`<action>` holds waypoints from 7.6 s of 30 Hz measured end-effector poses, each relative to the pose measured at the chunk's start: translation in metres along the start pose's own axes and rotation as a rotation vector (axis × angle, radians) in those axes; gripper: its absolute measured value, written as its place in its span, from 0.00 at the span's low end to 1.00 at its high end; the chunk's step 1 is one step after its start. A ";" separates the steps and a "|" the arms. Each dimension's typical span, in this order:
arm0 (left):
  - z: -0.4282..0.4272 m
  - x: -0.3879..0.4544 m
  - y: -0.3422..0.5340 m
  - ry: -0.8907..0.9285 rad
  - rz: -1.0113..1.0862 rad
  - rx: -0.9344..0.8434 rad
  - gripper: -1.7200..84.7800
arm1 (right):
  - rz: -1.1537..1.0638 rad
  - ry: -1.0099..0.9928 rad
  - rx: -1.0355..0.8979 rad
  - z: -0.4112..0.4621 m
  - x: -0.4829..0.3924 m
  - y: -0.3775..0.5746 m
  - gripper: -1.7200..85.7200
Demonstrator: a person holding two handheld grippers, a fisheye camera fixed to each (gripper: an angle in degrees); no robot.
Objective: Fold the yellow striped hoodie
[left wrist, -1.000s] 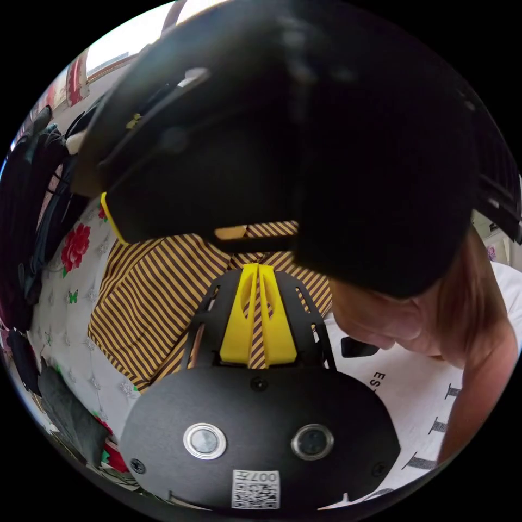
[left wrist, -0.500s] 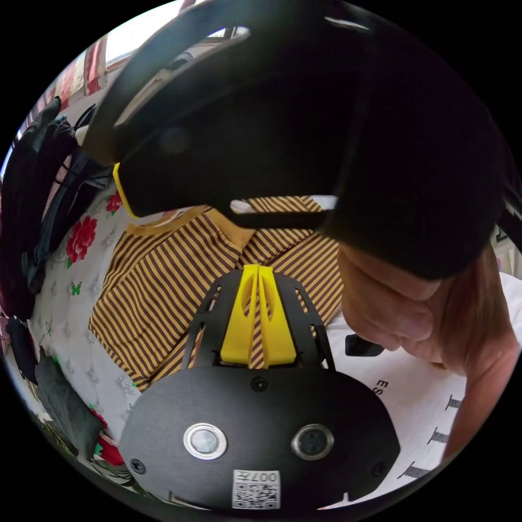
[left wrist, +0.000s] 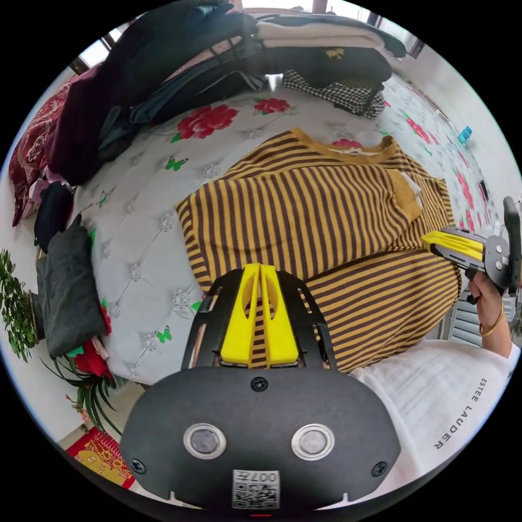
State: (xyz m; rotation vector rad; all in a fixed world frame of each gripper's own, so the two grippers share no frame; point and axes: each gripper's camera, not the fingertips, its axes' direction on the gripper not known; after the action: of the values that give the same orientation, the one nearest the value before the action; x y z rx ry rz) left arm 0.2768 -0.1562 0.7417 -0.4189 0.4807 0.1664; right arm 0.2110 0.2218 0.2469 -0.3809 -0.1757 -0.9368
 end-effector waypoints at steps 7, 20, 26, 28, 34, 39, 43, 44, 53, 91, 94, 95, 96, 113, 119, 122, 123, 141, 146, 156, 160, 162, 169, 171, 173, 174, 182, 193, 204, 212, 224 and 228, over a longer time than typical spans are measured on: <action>0.025 -0.005 -0.002 -0.051 -0.050 -0.063 0.01 | -0.055 0.113 0.050 0.023 -0.028 -0.003 0.02; 0.028 0.004 -0.005 -0.048 -0.033 -0.049 0.01 | 0.218 0.034 0.290 -0.033 0.019 -0.005 0.10; 0.026 0.007 -0.004 -0.058 -0.018 -0.047 0.01 | 0.276 -0.009 0.134 0.009 0.020 -0.018 0.11; 0.025 0.008 -0.003 -0.057 -0.019 -0.044 0.01 | 0.272 -0.003 0.139 0.008 0.016 -0.016 0.11; 0.022 0.006 -0.001 -0.045 -0.032 -0.039 0.01 | 0.246 -0.024 0.133 0.003 0.008 -0.014 0.09; 0.020 0.003 0.001 -0.029 -0.046 -0.044 0.01 | 0.252 0.049 0.298 -0.029 0.000 0.005 0.08; 0.019 0.005 0.001 -0.039 -0.043 -0.054 0.01 | 0.325 0.086 0.289 -0.029 0.017 0.011 0.07; 0.019 0.006 0.002 -0.044 -0.043 -0.056 0.01 | 0.362 0.093 0.285 -0.028 0.025 0.013 0.07; 0.016 0.004 0.006 -0.040 -0.073 -0.073 0.01 | 0.438 0.144 0.146 0.017 0.057 0.008 0.08; -0.031 -0.043 0.216 0.060 -0.287 0.104 0.07 | 0.616 -0.012 0.424 -0.018 -0.064 0.257 0.12; -0.027 -0.044 0.262 0.100 -0.340 0.138 0.11 | 0.618 -0.050 0.410 -0.008 -0.047 0.278 0.13; -0.023 -0.042 0.278 0.123 -0.347 0.144 0.12 | 0.616 -0.065 0.408 -0.004 -0.040 0.286 0.14; -0.019 -0.039 0.292 0.126 -0.354 0.141 0.12 | 0.606 -0.083 0.405 0.002 -0.034 0.293 0.14; 0.069 0.020 0.273 -0.018 -0.129 -0.101 0.15 | 0.396 -0.296 0.167 0.109 0.019 0.217 0.14; 0.099 0.026 0.247 -0.048 -0.066 -0.124 0.14 | 0.389 -0.304 0.135 0.112 0.023 0.172 0.10; 0.106 0.023 0.243 -0.022 -0.069 -0.135 0.14 | 0.385 -0.307 0.100 0.108 0.027 0.161 0.07; 0.107 0.022 0.243 -0.010 -0.074 -0.133 0.13 | 0.387 -0.312 0.090 0.106 0.029 0.158 0.06; 0.082 0.028 0.277 0.017 -0.005 -0.061 0.03 | 0.264 -0.478 0.026 0.071 0.058 0.152 0.03; 0.096 0.026 0.287 0.018 -0.061 -0.069 0.10 | 0.268 -0.481 0.028 0.070 0.059 0.151 0.03; 0.118 0.034 0.263 0.049 0.003 -0.087 0.14 | 0.231 -0.446 -0.023 0.076 0.055 0.134 0.03; 0.123 0.039 0.256 0.013 0.015 -0.118 0.12 | 0.223 -0.444 -0.027 0.077 0.055 0.134 0.03; 0.123 0.041 0.257 -0.001 0.017 -0.122 0.09 | 0.222 -0.450 -0.029 0.079 0.055 0.135 0.03; 0.116 0.038 0.261 0.032 0.015 -0.129 0.05 | 0.214 -0.476 -0.025 0.080 0.057 0.145 0.04; 0.112 0.040 0.262 0.018 0.037 -0.139 0.04 | 0.212 -0.484 -0.018 0.080 0.059 0.150 0.04; 0.110 0.039 0.264 0.017 0.038 -0.143 0.04 | 0.212 -0.493 -0.014 0.080 0.060 0.154 0.04; 0.108 0.038 0.265 0.020 0.033 -0.144 0.04 | 0.210 -0.496 -0.011 0.079 0.060 0.156 0.05; 0.093 0.027 0.274 0.050 0.036 -0.160 0.03 | 0.198 -0.525 -0.001 0.082 0.062 0.174 0.05; 0.055 0.006 0.298 0.085 0.091 -0.160 0.03 | 0.142 -0.621 0.029 0.074 0.063 0.213 0.05; -0.052 -0.090 0.305 0.656 0.134 -0.026 0.03 | 0.065 -0.929 0.191 0.025 0.084 0.237 0.06; -0.060 -0.210 0.188 0.983 -0.307 0.314 0.06 | 0.528 -1.119 0.635 0.006 0.184 0.175 0.07; -0.077 -0.167 0.151 0.353 -0.343 0.352 0.12 | 0.623 -0.461 0.551 0.021 0.106 0.114 0.09; -0.085 -0.116 0.118 0.221 -0.008 0.336 0.16 | 0.601 -0.261 0.540 0.017 0.084 0.106 0.10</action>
State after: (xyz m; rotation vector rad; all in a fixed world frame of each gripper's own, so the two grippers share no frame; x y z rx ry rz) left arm 0.1103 -0.0926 0.6883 -0.1095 0.7109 0.0289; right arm 0.3465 0.2214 0.2632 -0.0384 -0.5093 -0.2214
